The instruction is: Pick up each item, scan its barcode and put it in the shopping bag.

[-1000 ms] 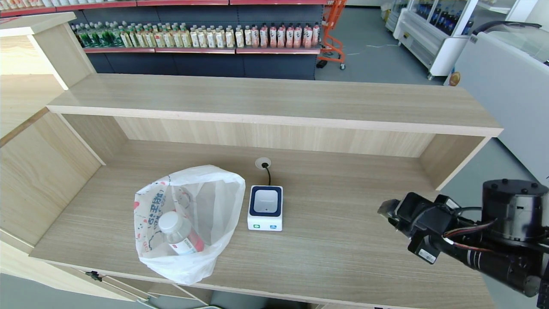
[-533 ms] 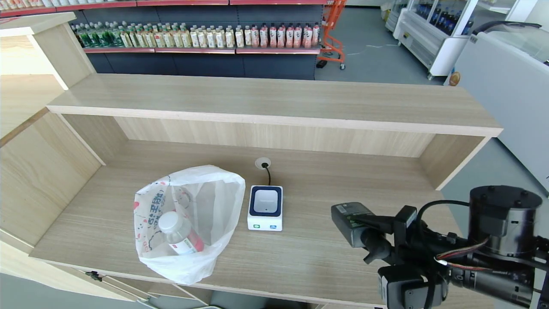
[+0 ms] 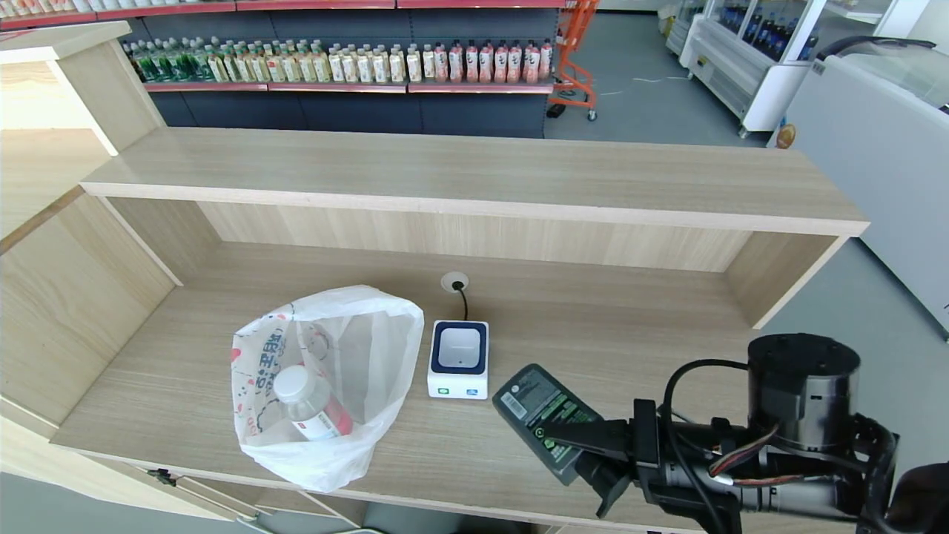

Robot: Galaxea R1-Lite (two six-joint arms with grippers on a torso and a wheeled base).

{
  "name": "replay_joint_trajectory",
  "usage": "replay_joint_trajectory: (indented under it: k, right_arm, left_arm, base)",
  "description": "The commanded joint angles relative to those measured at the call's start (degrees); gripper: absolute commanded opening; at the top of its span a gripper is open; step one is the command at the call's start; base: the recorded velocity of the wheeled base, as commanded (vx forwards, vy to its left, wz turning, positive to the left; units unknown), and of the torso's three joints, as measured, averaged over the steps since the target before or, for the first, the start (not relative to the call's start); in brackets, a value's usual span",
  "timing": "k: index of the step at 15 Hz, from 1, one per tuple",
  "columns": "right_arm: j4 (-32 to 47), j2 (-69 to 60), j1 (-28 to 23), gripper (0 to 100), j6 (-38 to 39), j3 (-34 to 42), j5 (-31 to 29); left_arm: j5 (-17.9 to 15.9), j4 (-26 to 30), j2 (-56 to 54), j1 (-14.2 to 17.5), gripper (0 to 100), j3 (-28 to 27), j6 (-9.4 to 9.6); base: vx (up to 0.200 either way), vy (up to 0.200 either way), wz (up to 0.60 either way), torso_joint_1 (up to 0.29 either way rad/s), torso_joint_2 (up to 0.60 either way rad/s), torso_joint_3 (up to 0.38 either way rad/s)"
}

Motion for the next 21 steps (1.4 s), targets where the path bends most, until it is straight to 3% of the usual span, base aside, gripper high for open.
replay_joint_trajectory:
  k: [1,2,5,11,17,21]
  right_arm:
    - [-2.3,6.0,0.3,0,-2.3,-0.6,3.6]
    - [-4.6,9.2,0.3,0,-3.5,-2.4,7.9]
    - [-4.9,11.2,1.0,0,-5.5,-6.3,11.7]
    - [-5.7,13.8,1.8,0,-8.7,-7.7,16.8]
    - [-5.6,19.2,3.5,0,-8.5,-16.9,20.9]
    - [-5.6,21.4,4.0,0,-8.2,-18.7,21.0]
  left_arm:
    - [0.0,0.0,0.0,0.0,100,0.0,-0.02]
    - [0.0,0.0,0.0,0.0,100,0.0,-0.02]
    - [0.0,0.0,0.0,0.0,100,0.0,-0.02]
    - [0.0,0.0,0.0,0.0,100,0.0,-0.02]
    - [0.0,0.0,0.0,0.0,100,0.0,-0.02]
    - [0.0,0.0,0.0,0.0,100,0.0,-0.02]
  base:
    - [0.000,0.000,0.00,0.000,0.00,0.000]
    - [0.000,0.000,0.00,0.000,0.00,0.000]
    - [0.000,0.000,0.00,0.000,0.00,0.000]
    - [0.000,0.000,0.00,0.000,0.00,0.000]
    - [0.000,0.000,0.00,0.000,0.00,0.000]
    - [0.000,0.000,0.00,0.000,0.00,0.000]
